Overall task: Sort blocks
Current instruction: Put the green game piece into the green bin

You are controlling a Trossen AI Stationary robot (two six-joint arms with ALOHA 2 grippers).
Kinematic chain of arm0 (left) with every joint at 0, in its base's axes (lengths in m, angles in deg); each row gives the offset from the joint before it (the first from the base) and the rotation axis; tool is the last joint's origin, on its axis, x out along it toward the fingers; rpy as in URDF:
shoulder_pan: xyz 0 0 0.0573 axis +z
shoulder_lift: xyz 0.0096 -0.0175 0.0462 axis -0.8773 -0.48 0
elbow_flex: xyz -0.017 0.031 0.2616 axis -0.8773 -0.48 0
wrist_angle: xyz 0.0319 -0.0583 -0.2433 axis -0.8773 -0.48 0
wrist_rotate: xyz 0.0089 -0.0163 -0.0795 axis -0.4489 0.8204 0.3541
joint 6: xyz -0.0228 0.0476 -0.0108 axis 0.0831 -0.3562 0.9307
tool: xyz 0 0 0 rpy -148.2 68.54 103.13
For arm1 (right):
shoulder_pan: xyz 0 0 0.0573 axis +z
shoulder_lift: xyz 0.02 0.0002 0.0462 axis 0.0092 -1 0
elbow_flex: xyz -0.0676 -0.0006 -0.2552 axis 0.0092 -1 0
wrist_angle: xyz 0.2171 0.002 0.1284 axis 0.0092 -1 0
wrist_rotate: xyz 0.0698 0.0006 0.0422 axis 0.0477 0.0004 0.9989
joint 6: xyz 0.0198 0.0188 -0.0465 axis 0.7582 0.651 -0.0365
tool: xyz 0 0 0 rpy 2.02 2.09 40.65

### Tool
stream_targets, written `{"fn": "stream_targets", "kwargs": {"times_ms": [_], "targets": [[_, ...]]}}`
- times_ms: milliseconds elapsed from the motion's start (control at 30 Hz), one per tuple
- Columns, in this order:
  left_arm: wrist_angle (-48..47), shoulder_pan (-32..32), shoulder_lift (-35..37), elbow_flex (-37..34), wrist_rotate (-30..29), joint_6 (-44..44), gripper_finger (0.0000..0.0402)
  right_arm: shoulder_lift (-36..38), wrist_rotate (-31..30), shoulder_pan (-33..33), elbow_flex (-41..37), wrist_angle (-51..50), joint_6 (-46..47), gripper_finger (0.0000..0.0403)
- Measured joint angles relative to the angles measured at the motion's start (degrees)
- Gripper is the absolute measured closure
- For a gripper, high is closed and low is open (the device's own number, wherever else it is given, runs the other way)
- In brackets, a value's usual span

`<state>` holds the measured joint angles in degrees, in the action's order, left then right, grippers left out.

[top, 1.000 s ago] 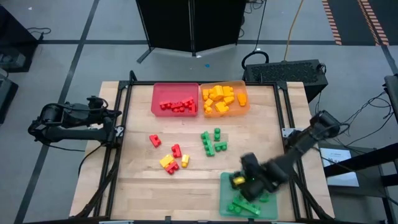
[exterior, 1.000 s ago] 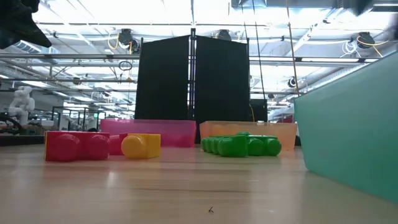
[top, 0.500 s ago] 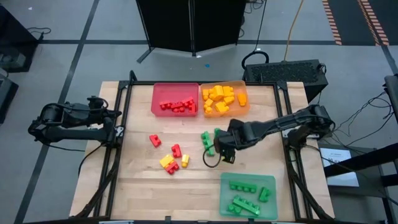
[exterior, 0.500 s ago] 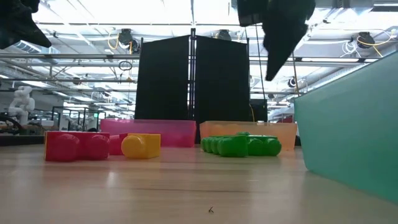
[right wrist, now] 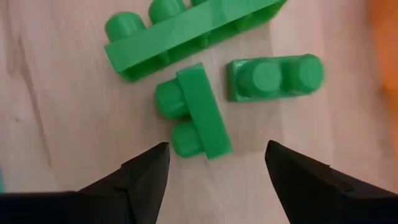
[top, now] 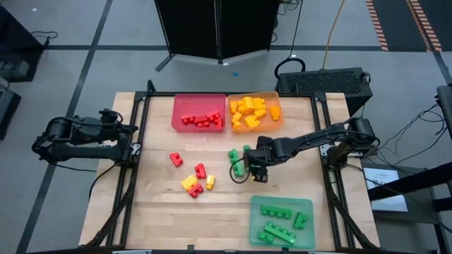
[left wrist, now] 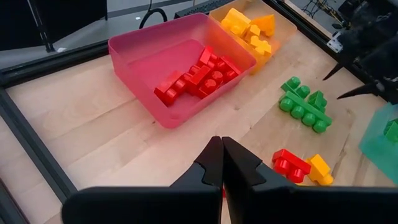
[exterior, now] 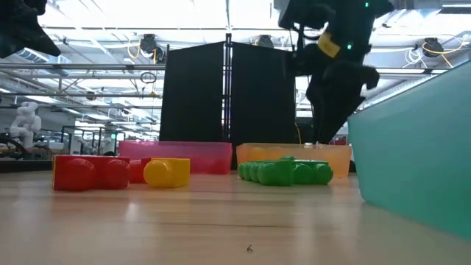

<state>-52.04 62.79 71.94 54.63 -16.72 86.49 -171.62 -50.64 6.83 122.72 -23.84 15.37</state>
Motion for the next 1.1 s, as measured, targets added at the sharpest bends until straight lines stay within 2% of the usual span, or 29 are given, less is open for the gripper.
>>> {"fn": "stream_targets", "kwargs": {"times_ms": [367,467,600,767,900,1100], "targets": [[-0.32,0.00,-0.01,0.00,-0.10,-0.02,0.0400,-0.02,1.86,-2.16,-5.67,12.88,-3.32,0.0142],[-0.39,0.00,-0.01,0.00,-0.23,-0.06,0.0400,-1.45,2.44,-2.71,-5.78,13.60,-3.42,0.0142],[-0.43,0.00,-0.01,0.00,-0.31,-0.09,0.0400,-4.96,7.76,-2.84,-5.76,13.58,-3.36,0.0142],[-1.75,0.00,-0.01,0.00,-0.33,-0.11,0.0400,-8.45,8.14,-2.78,-5.48,13.28,-0.23,0.0146],[-2.28,0.00,-0.01,0.00,-0.37,-0.09,0.0400,-8.76,7.97,-2.73,-5.21,13.04,3.26,0.0182],[-2.32,0.00,-0.01,0.00,-0.66,-0.09,0.0400,-9.07,7.63,-2.87,-1.75,9.47,3.31,0.0280]]}}
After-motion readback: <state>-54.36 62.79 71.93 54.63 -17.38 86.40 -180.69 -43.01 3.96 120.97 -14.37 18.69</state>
